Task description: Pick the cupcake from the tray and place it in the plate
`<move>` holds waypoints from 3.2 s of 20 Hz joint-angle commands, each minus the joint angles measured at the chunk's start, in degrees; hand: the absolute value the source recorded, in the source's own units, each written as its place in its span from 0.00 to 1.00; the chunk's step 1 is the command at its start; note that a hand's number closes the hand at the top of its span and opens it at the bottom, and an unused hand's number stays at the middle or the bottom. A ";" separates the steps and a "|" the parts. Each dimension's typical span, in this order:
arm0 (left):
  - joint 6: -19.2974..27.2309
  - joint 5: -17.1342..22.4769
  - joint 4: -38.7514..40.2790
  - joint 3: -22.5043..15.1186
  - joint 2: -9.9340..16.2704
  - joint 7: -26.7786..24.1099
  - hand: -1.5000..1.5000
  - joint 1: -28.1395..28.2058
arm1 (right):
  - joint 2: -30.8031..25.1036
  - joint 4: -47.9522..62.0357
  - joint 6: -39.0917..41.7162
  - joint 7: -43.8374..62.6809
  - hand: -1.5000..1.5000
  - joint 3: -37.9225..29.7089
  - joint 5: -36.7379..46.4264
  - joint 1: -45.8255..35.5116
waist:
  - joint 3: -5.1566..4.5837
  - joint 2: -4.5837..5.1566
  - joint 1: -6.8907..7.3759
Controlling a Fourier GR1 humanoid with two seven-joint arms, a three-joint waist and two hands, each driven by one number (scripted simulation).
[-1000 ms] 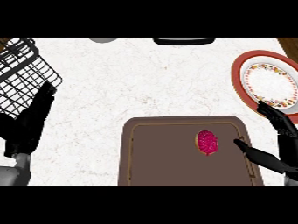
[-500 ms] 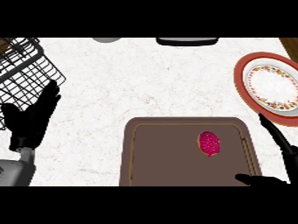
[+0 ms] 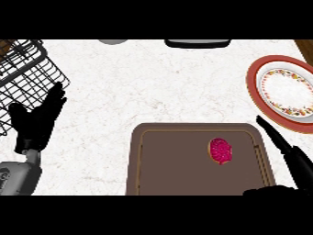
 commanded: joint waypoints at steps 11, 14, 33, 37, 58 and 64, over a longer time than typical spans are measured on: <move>-0.13 -3.05 -3.20 1.19 -2.35 3.12 0.50 0.52 | 1.02 -0.12 9.96 17.31 0.00 6.06 13.68 -5.02 | 0.04 -0.06 0.08; -3.61 -2.52 -6.24 2.46 -1.24 1.37 0.50 5.15 | 3.78 2.98 12.67 18.36 0.00 5.47 14.15 -8.56 | 0.04 -0.06 0.32; -6.71 -6.32 -1.17 7.81 -5.44 1.84 0.50 0.07 | 13.44 14.87 19.62 19.43 0.00 2.94 26.04 -17.66 | 0.03 -0.02 0.13; -7.04 -6.35 -3.47 6.91 -5.58 2.84 0.50 1.99 | 10.69 16.69 21.72 12.41 1.00 5.65 25.91 -14.40 | 0.04 -0.04 0.09; -8.71 -7.16 -1.21 9.37 -6.01 1.84 0.50 -0.29 | 20.65 33.14 6.31 9.58 1.00 0.75 38.29 -37.71 | 0.04 0.14 0.75; -7.61 -8.01 -1.26 8.60 -7.43 0.55 0.50 0.30 | 19.03 22.94 -9.70 13.48 1.00 -2.30 45.96 -36.44 | 0.02 -0.12 -0.41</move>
